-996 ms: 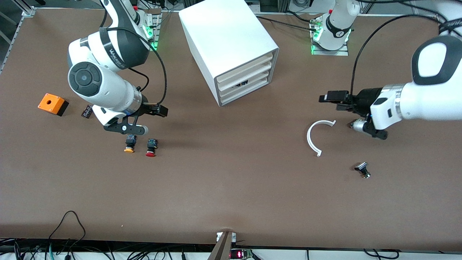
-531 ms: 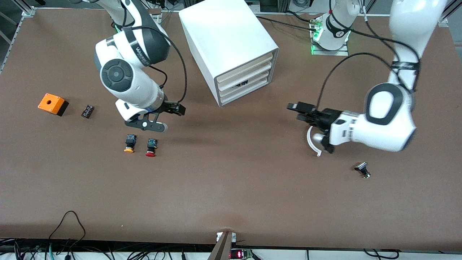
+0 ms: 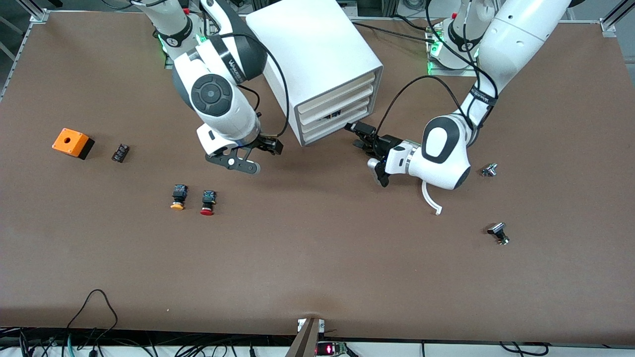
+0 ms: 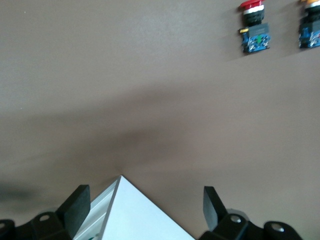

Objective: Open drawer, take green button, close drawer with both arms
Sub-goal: 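Pull the white drawer open with the left gripper, then reach the right gripper into the open drawer toward the green button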

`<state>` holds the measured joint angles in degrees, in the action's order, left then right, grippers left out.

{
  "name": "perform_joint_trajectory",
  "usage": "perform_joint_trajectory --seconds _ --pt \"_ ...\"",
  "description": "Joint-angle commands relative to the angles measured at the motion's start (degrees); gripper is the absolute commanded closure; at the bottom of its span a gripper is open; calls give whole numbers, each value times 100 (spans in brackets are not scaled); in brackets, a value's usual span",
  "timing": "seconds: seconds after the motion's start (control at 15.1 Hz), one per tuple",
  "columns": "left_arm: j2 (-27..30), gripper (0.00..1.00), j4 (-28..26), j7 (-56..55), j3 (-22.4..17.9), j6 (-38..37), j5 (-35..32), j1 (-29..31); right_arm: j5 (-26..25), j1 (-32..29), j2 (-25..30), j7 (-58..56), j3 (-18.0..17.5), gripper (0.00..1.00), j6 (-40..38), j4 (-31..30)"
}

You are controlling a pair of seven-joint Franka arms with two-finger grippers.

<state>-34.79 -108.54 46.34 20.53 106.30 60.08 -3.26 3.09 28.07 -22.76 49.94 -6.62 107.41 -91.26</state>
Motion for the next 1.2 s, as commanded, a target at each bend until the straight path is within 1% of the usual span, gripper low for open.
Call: perform_joint_trajectory --seconds 0.0,0.13,0.33,0.4,0.53,0.73,0.93,1.06,1.13 --pt "-307 8 -290 901 47 -100 486 150 -71 111 -193 313 38 0 8 249" --pt "-370 9 -483 1113 65 -223 767 159 -80 216 -263 463 46 0 16 276" --pt "-414 16 -756 1351 74 -433 856 141 -80 269 -325 586 46 0 16 328" --pt "-466 20 -782 1413 74 -609 856 159 -80 287 -334 665 46 0 16 363" --pt "-546 23 -852 1588 73 -716 856 168 -89 357 -430 841 46 0 16 477" --pt "-633 24 -879 1667 65 -689 856 141 -89 410 -606 1043 46 0 8 758" --pt "-818 25 -871 1957 65 -663 856 115 -80 410 -659 1079 46 0 16 838" --pt "-871 28 -879 2063 56 -654 856 80 -80 453 -694 1280 46 0 25 864" --pt "-871 32 -905 2116 65 -663 856 80 -72 480 -747 1298 46 0 25 969"
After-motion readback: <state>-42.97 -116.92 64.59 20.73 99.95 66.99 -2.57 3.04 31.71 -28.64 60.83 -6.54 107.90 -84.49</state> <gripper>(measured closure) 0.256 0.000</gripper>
